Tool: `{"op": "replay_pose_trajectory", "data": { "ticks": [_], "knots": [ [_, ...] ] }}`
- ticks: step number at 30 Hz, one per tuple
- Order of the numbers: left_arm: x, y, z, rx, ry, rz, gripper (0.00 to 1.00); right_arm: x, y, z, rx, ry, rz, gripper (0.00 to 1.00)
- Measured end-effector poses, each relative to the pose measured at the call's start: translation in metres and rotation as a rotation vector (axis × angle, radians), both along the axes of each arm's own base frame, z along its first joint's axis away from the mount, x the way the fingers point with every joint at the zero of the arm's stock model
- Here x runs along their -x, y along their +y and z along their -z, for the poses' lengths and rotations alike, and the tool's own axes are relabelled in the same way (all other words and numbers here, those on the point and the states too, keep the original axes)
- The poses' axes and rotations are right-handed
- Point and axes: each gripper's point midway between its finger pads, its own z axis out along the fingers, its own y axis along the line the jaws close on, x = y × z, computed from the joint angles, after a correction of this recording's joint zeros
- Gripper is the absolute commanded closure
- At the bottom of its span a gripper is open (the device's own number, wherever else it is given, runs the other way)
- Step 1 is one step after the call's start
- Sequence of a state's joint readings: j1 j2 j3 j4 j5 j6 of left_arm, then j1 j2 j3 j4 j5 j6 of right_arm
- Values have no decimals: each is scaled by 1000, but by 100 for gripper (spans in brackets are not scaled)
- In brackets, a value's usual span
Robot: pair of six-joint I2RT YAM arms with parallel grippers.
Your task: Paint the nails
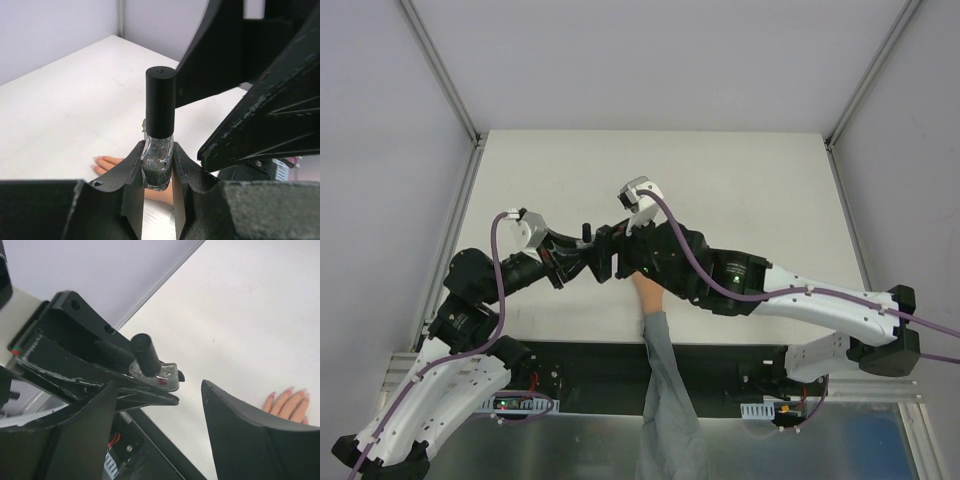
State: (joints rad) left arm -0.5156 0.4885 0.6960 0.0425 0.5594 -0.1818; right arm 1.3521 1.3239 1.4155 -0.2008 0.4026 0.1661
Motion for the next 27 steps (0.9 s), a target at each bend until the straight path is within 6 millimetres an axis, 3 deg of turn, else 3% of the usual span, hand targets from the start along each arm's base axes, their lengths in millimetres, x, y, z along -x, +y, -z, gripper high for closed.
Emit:
{"op": "replay_pose_trajectory", "data": {
  "ticks": [9, 25, 27],
  "knots": [
    [-12, 10, 9, -9, 6, -91, 100, -25, 18, -24, 29, -87, 237, 54],
    [-20, 15, 15, -5, 30, -150, 100, -40, 32, -2, 88, -109, 339, 64],
    [-20, 15, 15, -3, 33, -150, 100, -41, 35, 0, 90, -111, 340, 76]
  ]
}}
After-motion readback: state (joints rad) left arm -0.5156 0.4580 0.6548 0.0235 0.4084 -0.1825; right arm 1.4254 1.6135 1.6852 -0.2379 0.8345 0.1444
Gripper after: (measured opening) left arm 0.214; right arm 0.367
